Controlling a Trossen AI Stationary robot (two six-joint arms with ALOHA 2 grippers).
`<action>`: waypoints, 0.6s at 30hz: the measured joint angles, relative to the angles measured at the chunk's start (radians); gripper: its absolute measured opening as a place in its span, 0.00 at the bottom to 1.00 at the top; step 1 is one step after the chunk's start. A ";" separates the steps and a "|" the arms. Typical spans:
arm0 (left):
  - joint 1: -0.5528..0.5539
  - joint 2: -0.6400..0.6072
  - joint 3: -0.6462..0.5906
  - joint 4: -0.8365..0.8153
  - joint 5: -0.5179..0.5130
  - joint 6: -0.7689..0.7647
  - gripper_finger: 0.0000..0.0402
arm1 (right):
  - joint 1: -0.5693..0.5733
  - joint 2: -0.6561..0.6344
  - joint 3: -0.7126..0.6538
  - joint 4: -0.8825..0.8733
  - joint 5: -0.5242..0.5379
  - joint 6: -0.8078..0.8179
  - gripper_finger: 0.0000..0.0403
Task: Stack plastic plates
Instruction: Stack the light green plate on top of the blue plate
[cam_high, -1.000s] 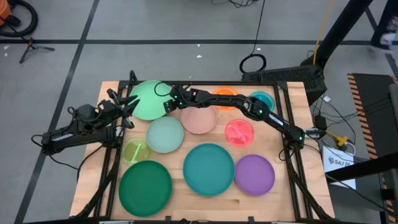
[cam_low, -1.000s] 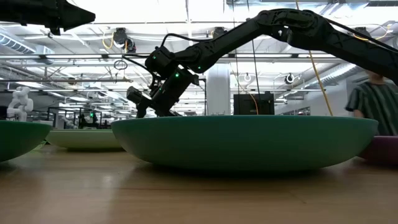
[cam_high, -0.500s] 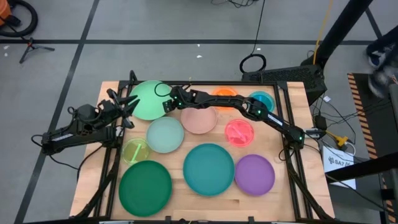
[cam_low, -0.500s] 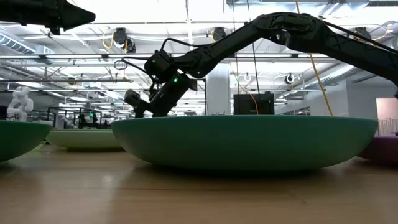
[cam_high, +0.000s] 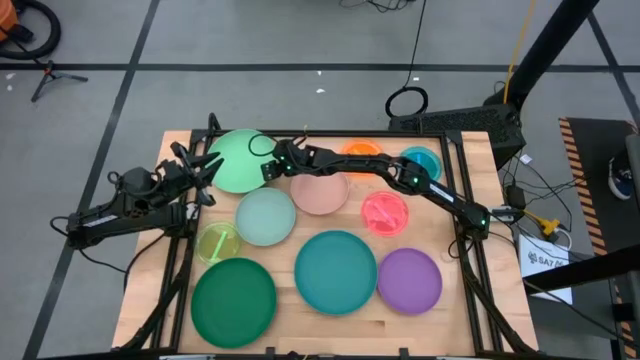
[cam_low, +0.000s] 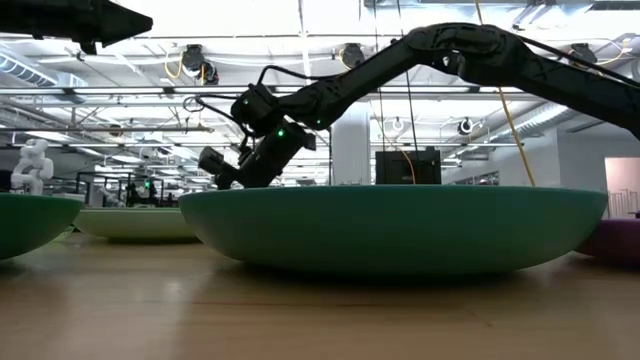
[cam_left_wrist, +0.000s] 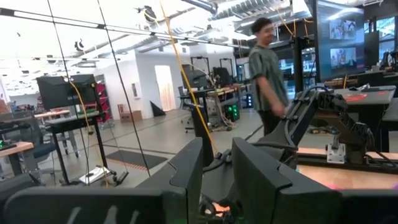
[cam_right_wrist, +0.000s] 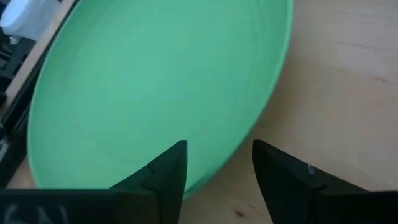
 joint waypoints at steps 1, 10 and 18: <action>0.000 0.000 0.000 0.000 0.000 0.000 0.24 | 0.000 0.000 0.000 0.003 0.000 0.000 0.41; 0.000 0.000 0.000 0.004 0.000 -0.002 0.24 | -0.002 0.000 0.000 0.005 -0.001 0.016 0.29; 0.000 0.000 0.000 0.004 0.000 -0.011 0.24 | -0.002 -0.001 0.000 0.008 -0.001 0.020 0.16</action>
